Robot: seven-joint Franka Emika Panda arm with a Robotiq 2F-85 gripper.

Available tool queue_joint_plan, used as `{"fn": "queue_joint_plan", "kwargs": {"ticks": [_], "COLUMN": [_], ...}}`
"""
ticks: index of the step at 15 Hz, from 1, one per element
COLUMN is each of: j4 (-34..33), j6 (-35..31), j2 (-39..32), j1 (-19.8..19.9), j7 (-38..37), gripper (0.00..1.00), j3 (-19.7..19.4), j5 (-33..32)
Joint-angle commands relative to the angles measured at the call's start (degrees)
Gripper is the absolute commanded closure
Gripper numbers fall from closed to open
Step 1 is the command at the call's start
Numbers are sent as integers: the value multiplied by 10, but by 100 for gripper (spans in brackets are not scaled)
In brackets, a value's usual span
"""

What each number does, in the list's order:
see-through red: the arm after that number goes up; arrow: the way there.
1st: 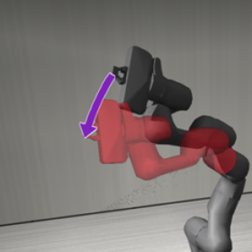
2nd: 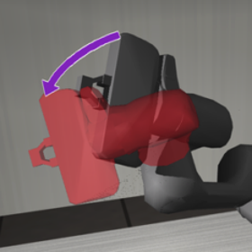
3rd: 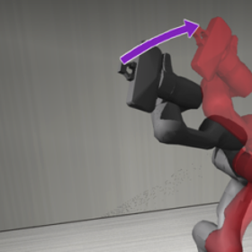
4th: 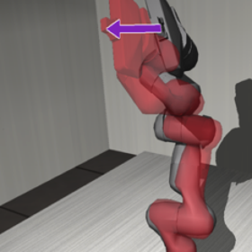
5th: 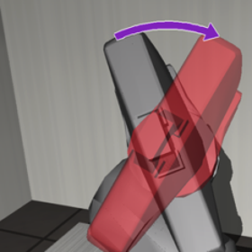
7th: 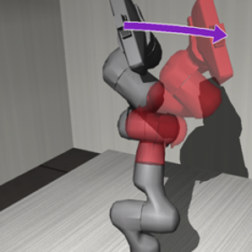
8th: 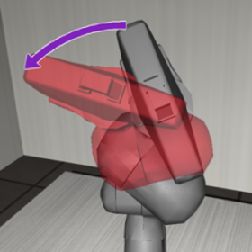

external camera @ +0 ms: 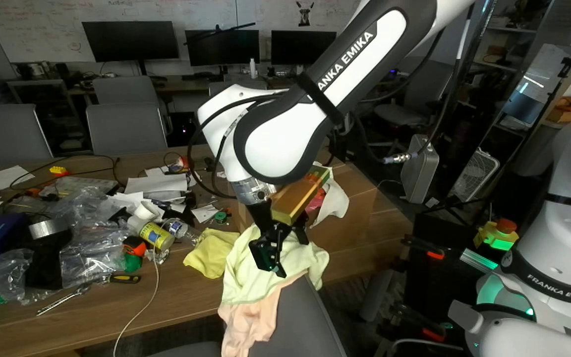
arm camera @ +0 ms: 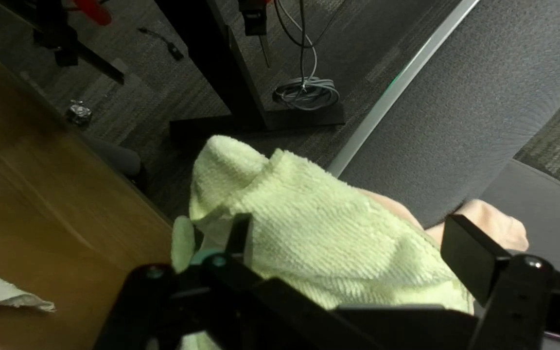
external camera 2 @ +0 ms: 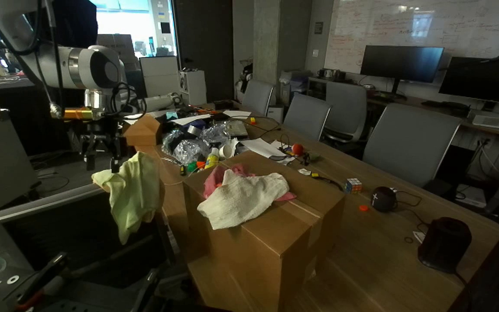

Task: Pick their clothes on the back rest of the chair and put them on the table

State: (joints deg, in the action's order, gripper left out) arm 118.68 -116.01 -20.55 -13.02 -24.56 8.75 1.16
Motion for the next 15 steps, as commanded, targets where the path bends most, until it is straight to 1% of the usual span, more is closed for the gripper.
{"fn": "queue_joint_plan", "kwargs": {"ticks": [1, 7, 8, 9, 13, 15], "j4": [-18, -24, -24, -25, -28, -30], "j6": [4, 9, 9, 8, 10, 12], "j2": [-18, -32, -33, -34, -36, -36], "j1": [-11, -9, -9, -9, -11, -13], "j7": [-11, -6, -6, -7, -9, -12], "gripper": [0, 0, 6, 26, 58, 72], "j3": [-11, -16, -16, -17, -19, -20], "j5": [-4, 0, -1, -1, -5, -7]}}
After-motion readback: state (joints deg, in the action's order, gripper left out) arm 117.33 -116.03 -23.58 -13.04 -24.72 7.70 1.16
